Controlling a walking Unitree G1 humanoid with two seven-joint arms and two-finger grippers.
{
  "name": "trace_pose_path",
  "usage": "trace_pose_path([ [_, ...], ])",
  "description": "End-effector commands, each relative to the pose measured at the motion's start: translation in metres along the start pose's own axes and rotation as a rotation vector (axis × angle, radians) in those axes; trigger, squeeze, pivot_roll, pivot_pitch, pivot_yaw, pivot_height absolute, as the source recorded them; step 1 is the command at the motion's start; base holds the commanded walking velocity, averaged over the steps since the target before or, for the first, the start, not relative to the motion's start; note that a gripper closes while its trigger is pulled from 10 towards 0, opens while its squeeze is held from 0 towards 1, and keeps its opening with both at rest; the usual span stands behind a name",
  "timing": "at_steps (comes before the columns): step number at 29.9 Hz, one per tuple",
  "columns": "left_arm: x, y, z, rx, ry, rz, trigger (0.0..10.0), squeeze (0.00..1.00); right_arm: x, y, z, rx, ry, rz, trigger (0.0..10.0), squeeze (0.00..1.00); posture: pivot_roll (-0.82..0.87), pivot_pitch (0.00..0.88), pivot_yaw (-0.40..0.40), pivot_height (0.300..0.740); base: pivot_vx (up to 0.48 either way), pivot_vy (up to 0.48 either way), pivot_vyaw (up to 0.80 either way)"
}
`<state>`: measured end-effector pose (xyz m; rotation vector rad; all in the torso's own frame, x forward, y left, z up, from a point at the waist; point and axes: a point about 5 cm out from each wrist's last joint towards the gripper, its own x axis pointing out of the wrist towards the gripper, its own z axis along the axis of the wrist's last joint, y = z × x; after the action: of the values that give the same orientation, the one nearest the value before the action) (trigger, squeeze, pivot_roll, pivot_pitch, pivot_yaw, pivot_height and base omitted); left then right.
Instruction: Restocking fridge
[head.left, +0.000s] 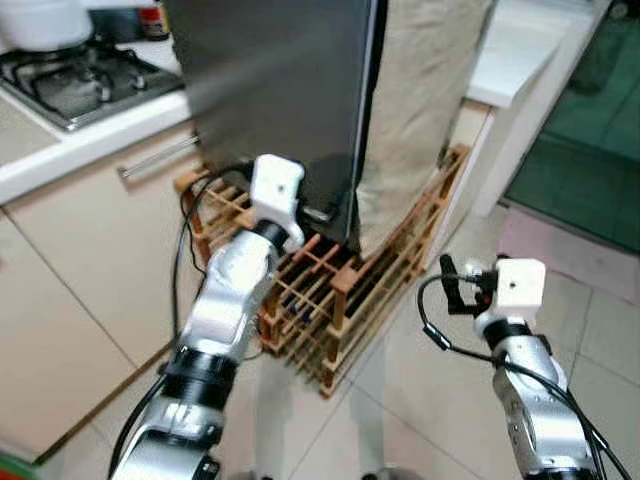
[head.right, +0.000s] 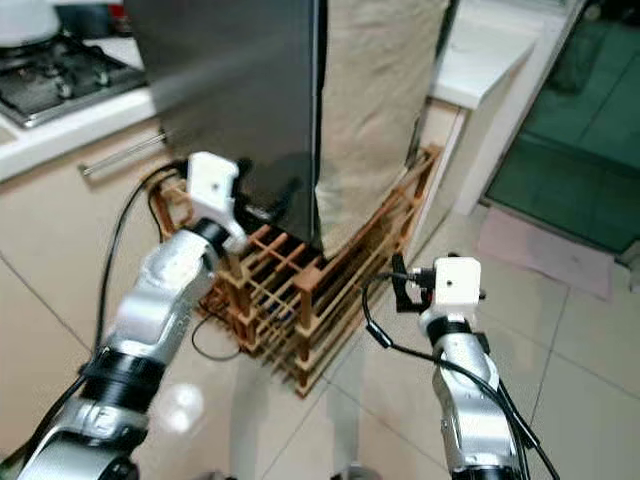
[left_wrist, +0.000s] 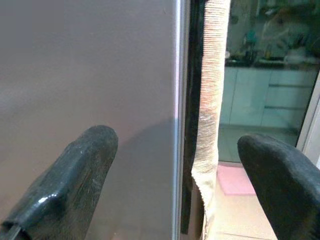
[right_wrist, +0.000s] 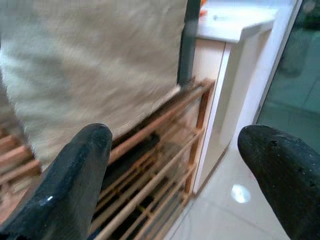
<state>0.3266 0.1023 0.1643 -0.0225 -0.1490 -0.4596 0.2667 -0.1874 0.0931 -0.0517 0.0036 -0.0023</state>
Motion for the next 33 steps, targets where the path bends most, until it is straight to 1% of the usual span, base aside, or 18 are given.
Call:
trace_pose_path([
  [1, -0.014, 0.004, -0.011, -0.026, 0.04, 0.024, 10.0, 0.0, 0.003, -0.001, 0.008, -0.007, -0.019, 0.004, 10.0, 0.0, -0.06, 0.0, -0.005, 0.726, 0.0, 0.0, -0.77],
  [4, -0.02, 0.006, -0.015, -0.013, 0.049, 0.04, 10.0, 0.0, 0.003, -0.001, 0.008, -0.004, -0.017, 0.012, 10.0, 0.0, -0.06, 0.0, -0.006, 0.726, 0.0, 0.0, -0.77],
  [7, -0.036, 0.016, -0.032, 0.024, 0.108, 0.137, 10.0, 0.0, 0.005, 0.0, 0.008, -0.011, -0.017, 0.017, 10.0, 0.0, -0.04, 0.0, -0.01, 0.726, 0.0, 0.0, -0.77],
  [8, -0.036, 0.016, -0.032, 0.024, 0.108, 0.137, 10.0, 0.0, 0.005, 0.0, 0.008, -0.011, -0.017, 0.017, 10.0, 0.0, -0.04, 0.0, -0.01, 0.726, 0.0, 0.0, -0.77],
  [9, -0.046, 0.027, -0.043, 0.061, 0.144, 0.219, 10.0, 0.0, 0.006, 0.0, 0.008, -0.009, -0.024, 0.011, 10.0, 0.0, -0.04, 0.0, -0.01, 0.726, 0.0, 0.0, 0.0],
  [10, -0.059, 0.038, -0.053, 0.055, 0.178, 0.274, 10.0, 0.0, 0.007, 0.0, 0.01, -0.008, -0.029, 0.008, 10.0, 0.0, -0.04, 0.0, -0.013, 0.726, 0.0, 0.0, 0.0],
  [11, -0.059, 0.038, -0.053, 0.055, 0.178, 0.274, 10.0, 0.0, 0.007, 0.0, 0.01, -0.008, -0.029, 0.008, 10.0, 0.0, -0.04, 0.0, -0.013, 0.726, 0.0, 0.0, 0.0],
  [12, -0.068, 0.046, -0.055, 0.048, 0.175, 0.322, 10.0, 0.0, 0.006, 0.0, 0.011, -0.013, -0.042, 0.002, 10.0, 0.0, -0.04, 0.0, -0.013, 0.726, 0.0, 0.0, 0.0],
  [13, -0.074, 0.051, -0.053, 0.064, 0.155, 0.36, 10.0, 0.0, 0.005, -0.002, 0.012, -0.019, -0.051, -0.004, 10.0, 0.0, -0.04, 0.0, -0.014, 0.726, 0.0, 0.0, 0.0],
  [14, -0.074, 0.051, -0.053, 0.064, 0.155, 0.36, 10.0, 0.0, 0.005, -0.002, 0.012, -0.019, -0.051, -0.004, 10.0, 0.0, -0.04, 0.0, -0.014, 0.726, 0.0, 0.0, 0.0],
  [15, -0.08, 0.056, -0.049, 0.122, 0.139, 0.394, 10.0, 0.0, 0.003, -0.003, 0.011, -0.032, -0.052, -0.007, 10.0, 0.0, -0.04, 0.0, -0.014, 0.726, 0.0, 0.0, 0.0],
  [18, -0.082, 0.059, -0.045, 0.147, 0.122, 0.426, 10.0, 0.0, 0.001, -0.003, 0.009, -0.04, -0.049, -0.009, 10.0, 0.0, -0.04, 0.0, -0.015, 0.726, 0.0, 0.0, 0.0],
  [21, -0.072, 0.053, -0.042, 0.123, 0.105, 0.431, 10.0, 0.0, 0.003, 0.0, 0.008, -0.03, -0.045, -0.003, 10.0, 0.0, -0.04, 0.0, -0.013, 0.726, 0.0, 0.0, 0.0],
  [23, -0.069, 0.052, -0.041, 0.109, 0.095, 0.435, 10.0, 0.0, 0.004, 0.001, 0.008, -0.029, -0.047, -0.001, 10.0, 0.0, -0.04, 0.0, -0.013, 0.726, 0.461, 0.0, 0.0],
  [24, -0.063, 0.049, -0.038, 0.085, 0.078, 0.436, 10.0, 0.0, 0.005, 0.002, 0.008, -0.027, -0.049, 0.004, 10.0, 0.0, -0.04, 0.0, -0.012, 0.726, 0.45, 0.0, 0.0],
  [26, -0.059, 0.047, -0.034, 0.079, 0.061, 0.43, 10.0, 0.0, 0.006, 0.003, 0.008, -0.026, -0.05, 0.006, 10.0, 0.0, -0.04, 0.0, -0.012, 0.726, 0.45, 0.0, 0.0],
  [30, -0.05, 0.038, -0.028, 0.092, 0.035, 0.389, 10.0, 0.0, 0.007, 0.003, 0.008, -0.029, -0.05, 0.01, 10.0, 0.0, -0.05, 0.0, -0.012, 0.726, 0.451, 0.0, 0.0],
  [33, -0.05, 0.038, -0.027, 0.091, 0.034, 0.389, 10.0, 0.0, 0.007, 0.003, 0.008, -0.031, -0.049, 0.011, 10.0, 0.0, -0.05, 0.0, -0.01, 0.726, 0.446, 0.0, 0.0],
])
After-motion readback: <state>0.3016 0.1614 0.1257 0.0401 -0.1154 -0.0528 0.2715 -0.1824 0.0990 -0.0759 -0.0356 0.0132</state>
